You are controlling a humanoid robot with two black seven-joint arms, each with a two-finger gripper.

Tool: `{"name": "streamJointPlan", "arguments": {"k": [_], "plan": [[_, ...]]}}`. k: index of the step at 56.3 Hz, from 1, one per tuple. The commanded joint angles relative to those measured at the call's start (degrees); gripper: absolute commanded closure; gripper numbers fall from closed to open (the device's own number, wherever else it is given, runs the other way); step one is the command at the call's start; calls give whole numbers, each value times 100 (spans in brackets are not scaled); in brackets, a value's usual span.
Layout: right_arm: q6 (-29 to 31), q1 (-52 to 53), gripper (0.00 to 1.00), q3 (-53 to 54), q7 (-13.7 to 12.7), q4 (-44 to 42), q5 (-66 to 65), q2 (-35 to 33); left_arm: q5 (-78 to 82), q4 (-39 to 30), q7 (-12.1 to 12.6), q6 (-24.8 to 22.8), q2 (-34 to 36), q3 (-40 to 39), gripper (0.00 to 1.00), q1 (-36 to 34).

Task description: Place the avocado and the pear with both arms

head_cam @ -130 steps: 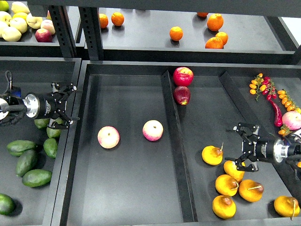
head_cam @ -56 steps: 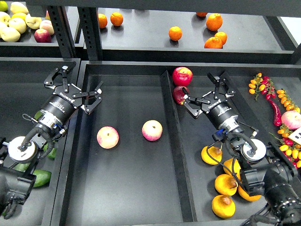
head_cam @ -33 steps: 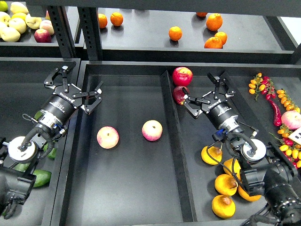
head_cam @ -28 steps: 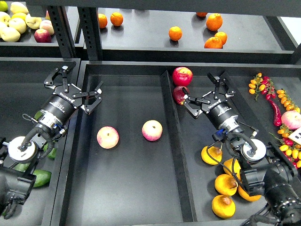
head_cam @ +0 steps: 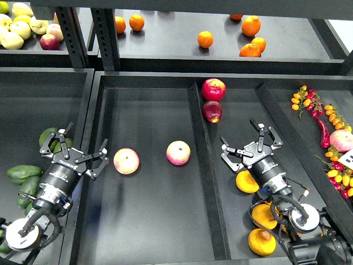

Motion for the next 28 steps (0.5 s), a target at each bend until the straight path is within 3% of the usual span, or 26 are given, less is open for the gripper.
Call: {"name": "streamJointPlan", "arguments": {"k": [1,6,9,12,28], "plan": [[0,-113,0,63,8,48,-3,0,-9,-48,28,0,0,-13,0,107],[0,-131,0,107,114,48,-3,0,0,-92,20,0,0,-31,0,186],[0,-140,0,107,412,57,-3,0,0,-119,11,0,0,-40,0,239],[0,-140,0,107,527,57,-3,0,0,-128,20,0,0,-40,0,257],[0,-377,0,11,527,267,-3,0,0,-198,11,0,0,-84,0,283]]}}
